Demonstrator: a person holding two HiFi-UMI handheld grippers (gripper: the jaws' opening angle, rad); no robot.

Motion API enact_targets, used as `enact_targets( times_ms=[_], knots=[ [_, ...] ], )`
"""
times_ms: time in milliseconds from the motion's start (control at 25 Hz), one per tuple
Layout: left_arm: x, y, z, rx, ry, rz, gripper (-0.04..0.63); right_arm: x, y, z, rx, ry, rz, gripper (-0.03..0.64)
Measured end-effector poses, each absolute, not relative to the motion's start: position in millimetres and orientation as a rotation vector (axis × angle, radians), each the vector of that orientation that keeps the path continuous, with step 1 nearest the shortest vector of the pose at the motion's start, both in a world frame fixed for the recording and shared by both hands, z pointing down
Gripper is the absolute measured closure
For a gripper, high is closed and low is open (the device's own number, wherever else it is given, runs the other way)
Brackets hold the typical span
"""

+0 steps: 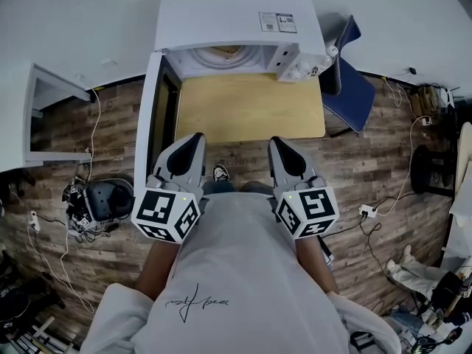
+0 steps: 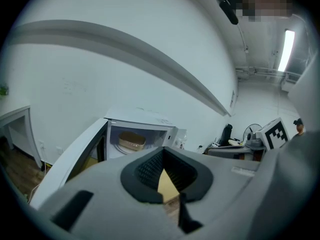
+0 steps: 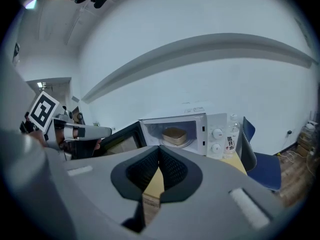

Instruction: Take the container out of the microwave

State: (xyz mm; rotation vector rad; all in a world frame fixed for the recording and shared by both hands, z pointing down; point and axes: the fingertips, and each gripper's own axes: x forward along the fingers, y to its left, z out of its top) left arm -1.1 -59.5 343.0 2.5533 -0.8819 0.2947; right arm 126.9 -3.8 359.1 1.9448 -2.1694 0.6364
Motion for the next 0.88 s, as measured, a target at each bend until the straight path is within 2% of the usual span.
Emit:
enact_targets(
  times_ms=[240, 560, 880],
  knots=[
    [-7.0, -59.3, 350.1, 2.530, -0.855, 0.309, 0.606, 104.9, -15.6, 358.9, 1.851, -2.248, 0.604, 0.578],
    [-12.0, -55.8, 357.5, 2.539, -0.834, 0.351, 0.606, 95.2, -19.4, 366.9, 1.794, -2.219, 0.534, 0.578],
    [-27.8, -73.5, 353.6, 2.500, -0.952, 0.268, 0.606, 97.2, -43.1, 361.7, 1.721, -2.229, 0.450, 0.578]
  ],
)
